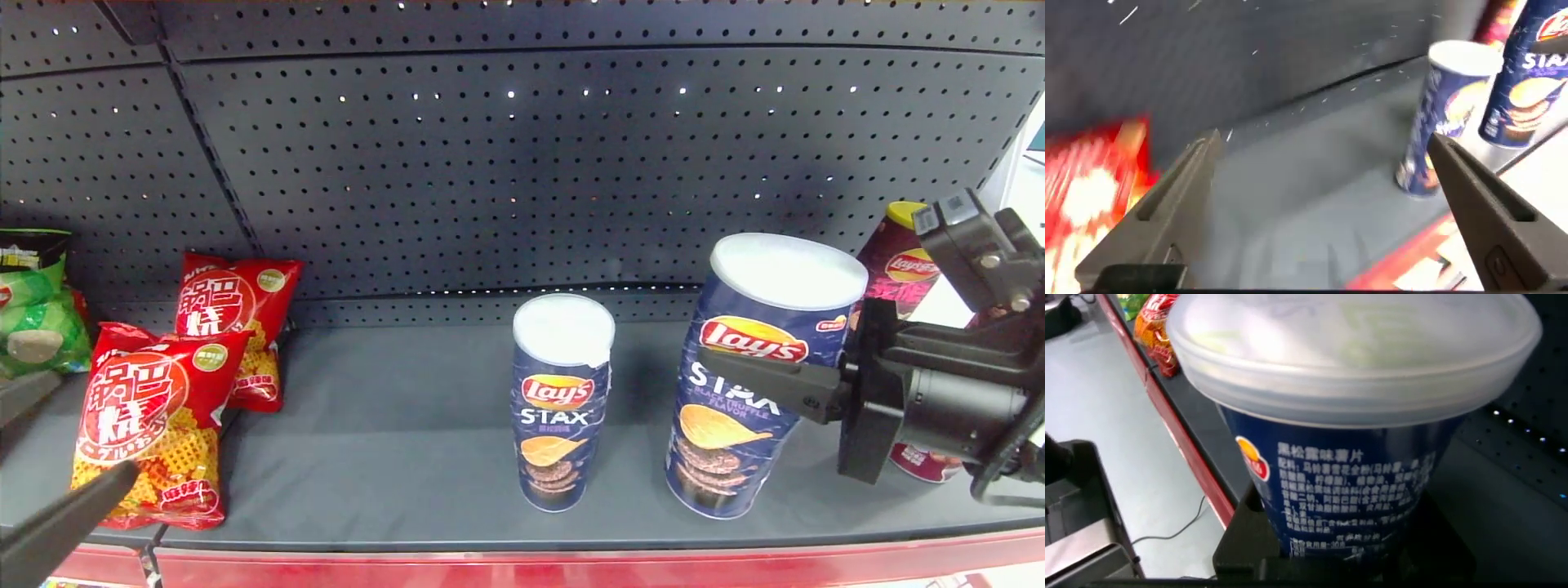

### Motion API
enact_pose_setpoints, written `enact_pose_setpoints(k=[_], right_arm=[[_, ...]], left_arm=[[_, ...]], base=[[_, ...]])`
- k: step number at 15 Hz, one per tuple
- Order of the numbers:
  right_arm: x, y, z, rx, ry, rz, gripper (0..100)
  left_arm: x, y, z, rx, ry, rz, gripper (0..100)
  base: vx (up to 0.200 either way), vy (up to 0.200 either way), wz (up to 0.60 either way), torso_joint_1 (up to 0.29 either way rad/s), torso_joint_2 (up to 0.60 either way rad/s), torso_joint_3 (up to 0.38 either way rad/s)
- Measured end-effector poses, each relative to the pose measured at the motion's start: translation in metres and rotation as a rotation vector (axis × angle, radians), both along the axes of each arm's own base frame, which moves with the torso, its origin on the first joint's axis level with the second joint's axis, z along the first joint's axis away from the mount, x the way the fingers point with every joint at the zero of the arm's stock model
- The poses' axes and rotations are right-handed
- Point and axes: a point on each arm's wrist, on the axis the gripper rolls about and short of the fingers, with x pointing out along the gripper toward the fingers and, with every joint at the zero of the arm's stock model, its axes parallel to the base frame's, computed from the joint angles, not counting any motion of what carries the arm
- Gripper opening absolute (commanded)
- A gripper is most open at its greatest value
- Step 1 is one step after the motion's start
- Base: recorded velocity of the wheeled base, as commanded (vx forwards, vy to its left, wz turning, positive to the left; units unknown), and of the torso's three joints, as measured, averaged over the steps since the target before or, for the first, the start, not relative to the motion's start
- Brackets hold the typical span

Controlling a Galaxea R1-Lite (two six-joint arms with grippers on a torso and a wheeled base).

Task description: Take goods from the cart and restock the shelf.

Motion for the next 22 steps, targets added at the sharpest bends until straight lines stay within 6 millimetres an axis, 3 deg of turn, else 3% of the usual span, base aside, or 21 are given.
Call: enact_pose_setpoints(k=[4,8,12,19,22], right_arm=[[0.009,-0.004,0.006,0.012,-0.013,-0.021,0],[0.012,-0.009,0.009,0.019,-0.019,-0.047,0],[0.012,-0.012,0.009,0.023,-0.016,-0.062,0],[0.014,-0.015,0.010,0.026,-0.020,-0.080,0],[0.026,-0.025,0.009,0.020,-0.016,-0.147,0]], left_arm=[[-0.059,0.004,-0.052,-0.043,0.123,0.182,100],[-0.075,0.010,-0.105,-0.040,0.153,0.392,100],[-0.071,0.011,-0.117,0.025,0.035,0.430,100],[-0.069,0.011,-0.127,0.001,0.062,0.457,100],[-0.069,0.011,-0.127,0.001,0.062,0.457,100]], base=[[0.000,0.000,0.00,0.000,0.00,0.000],[0.000,0.000,0.00,0.000,0.00,0.000],[0.000,0.000,0.00,0.000,0.00,0.000],[0.000,0.000,0.00,0.000,0.00,0.000],[0.000,0.000,0.00,0.000,0.00,0.000]])
